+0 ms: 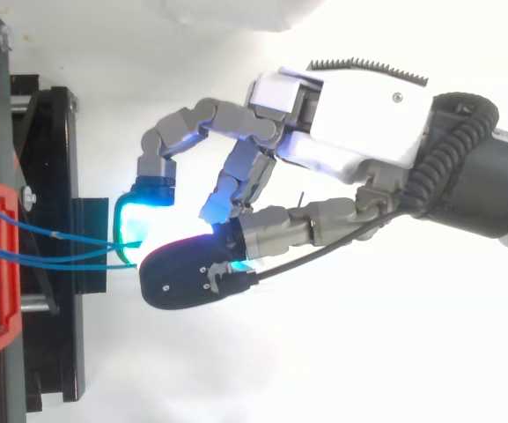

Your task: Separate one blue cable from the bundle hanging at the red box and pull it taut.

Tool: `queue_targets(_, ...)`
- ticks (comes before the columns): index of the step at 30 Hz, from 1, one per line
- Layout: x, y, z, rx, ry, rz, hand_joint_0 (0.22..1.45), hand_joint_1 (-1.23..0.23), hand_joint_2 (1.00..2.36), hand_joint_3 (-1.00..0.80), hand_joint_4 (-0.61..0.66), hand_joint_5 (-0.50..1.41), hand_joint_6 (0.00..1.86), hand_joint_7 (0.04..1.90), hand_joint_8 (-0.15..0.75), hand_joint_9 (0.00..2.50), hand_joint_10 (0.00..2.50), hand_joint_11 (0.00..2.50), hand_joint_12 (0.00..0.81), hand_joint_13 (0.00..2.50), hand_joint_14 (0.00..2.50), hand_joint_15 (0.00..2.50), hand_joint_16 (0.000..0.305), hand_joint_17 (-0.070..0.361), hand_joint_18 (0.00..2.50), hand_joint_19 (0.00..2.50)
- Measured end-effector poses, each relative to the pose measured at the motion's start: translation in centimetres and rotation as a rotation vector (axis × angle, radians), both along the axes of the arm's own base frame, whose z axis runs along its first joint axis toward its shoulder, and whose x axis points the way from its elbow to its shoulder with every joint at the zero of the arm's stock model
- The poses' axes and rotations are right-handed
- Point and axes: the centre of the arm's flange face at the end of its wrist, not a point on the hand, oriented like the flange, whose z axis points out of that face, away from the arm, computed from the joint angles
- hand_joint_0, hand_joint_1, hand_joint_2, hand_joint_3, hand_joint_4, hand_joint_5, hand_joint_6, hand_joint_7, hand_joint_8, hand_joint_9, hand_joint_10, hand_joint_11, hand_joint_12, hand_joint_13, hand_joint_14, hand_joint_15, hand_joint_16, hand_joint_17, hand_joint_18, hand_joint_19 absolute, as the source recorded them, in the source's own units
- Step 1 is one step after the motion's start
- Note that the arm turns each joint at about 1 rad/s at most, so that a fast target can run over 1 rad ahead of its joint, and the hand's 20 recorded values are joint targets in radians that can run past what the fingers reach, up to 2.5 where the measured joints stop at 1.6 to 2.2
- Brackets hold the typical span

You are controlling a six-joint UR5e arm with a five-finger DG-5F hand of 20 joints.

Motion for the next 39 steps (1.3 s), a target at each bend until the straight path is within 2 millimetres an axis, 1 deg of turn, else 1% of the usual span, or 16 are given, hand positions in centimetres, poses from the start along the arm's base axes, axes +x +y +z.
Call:
queue_targets(3,-0.05,0.01,0.18,-0.002,0.002,0.0,0.74,-0.86,1.01,-0.39,0.2,-0.21,0.86,0.99,0.324,1.31,0.05,1.8,0.406,1.31,0.03,0.92,0.043,0.097,1.03,0.58)
queue_targets(4,-0.06,0.02,0.21,-0.003,0.002,0.0,0.75,-0.87,1.01,-0.38,0.17,-0.21,0.87,0.99,0.333,1.3,0.05,1.79,0.406,1.31,0.03,0.92,0.043,0.097,1.03,0.59)
queue_targets(7,-0.06,0.15,0.19,-0.003,0.003,0.001,0.77,-0.87,1.02,-0.3,0.11,-0.22,0.87,1.12,0.326,1.3,0.06,1.78,0.405,1.3,0.03,0.93,0.043,0.096,1.02,0.6)
queue_targets(9,-0.06,0.27,0.2,-0.002,0.003,0.002,0.78,-0.87,1.02,-0.28,0.1,-0.22,0.87,1.14,0.326,1.3,0.06,1.77,0.405,1.3,0.03,0.92,0.043,0.096,1.01,0.6)
queue_targets(11,-0.07,0.37,0.19,-0.001,0.003,0.001,0.8,-0.87,1.02,-0.27,0.13,-0.22,0.88,1.13,0.324,1.3,0.07,1.78,0.404,1.3,0.03,0.92,0.042,0.096,1.0,0.61)
queue_targets(15,-0.08,0.48,0.2,0.002,0.002,-0.004,0.83,-0.89,1.01,-0.35,0.17,-0.22,0.89,1.1,0.337,1.3,0.05,1.78,0.402,1.29,0.03,0.94,0.041,0.093,0.98,0.61)
queue_targets(20,-0.08,0.61,0.2,0.007,0.001,-0.006,0.83,-0.89,1.01,-0.42,0.18,-0.22,0.89,1.09,0.329,1.32,0.03,1.81,0.401,1.29,0.03,0.93,0.04,0.09,0.99,0.6)
queue_targets(21,-0.08,0.63,0.2,0.009,0.0,-0.007,0.84,-0.89,1.0,-0.45,0.18,-0.22,0.89,1.09,0.329,1.32,0.02,1.8,0.404,1.29,0.03,0.93,0.039,0.088,0.98,0.59)
queue_targets(22,-0.07,0.66,0.18,0.01,0.0,-0.008,0.85,-0.9,1.0,-0.49,0.19,-0.22,0.88,1.1,0.333,1.3,0.02,1.83,0.393,1.28,0.03,0.92,0.037,0.083,0.96,0.57)
queue_targets(25,-0.06,0.78,0.15,0.014,-0.002,-0.009,0.86,-0.94,1.0,-0.5,0.18,-0.23,0.88,1.11,0.32,1.23,0.0,1.81,0.384,1.25,0.03,0.91,0.035,0.078,0.93,0.54)
queue_targets(30,-0.03,0.84,0.14,0.019,-0.005,-0.01,0.83,-0.98,1.0,-0.5,0.19,-0.23,0.87,1.13,0.311,1.19,0.0,1.8,0.388,1.22,0.03,0.9,0.035,0.079,0.94,0.5)
queue_targets(35,-0.02,0.86,0.18,0.021,-0.007,-0.01,0.81,-0.98,1.0,-0.5,0.18,-0.23,0.87,1.09,0.315,1.18,0.0,1.79,0.394,1.19,0.03,0.88,0.036,0.082,0.93,0.48)
queue_targets(38,-0.02,0.86,0.18,0.021,-0.007,-0.01,0.77,-0.96,1.0,-0.5,0.18,-0.23,0.87,1.1,0.318,1.18,0.0,1.74,0.395,1.17,0.03,0.87,0.037,0.083,0.93,0.49)
queue_targets(39,-0.02,0.86,0.17,0.021,-0.006,-0.01,0.71,-0.93,1.0,-0.5,0.18,-0.23,0.86,1.09,0.329,1.18,0.0,1.72,0.396,1.17,0.03,0.86,0.037,0.084,0.92,0.52)
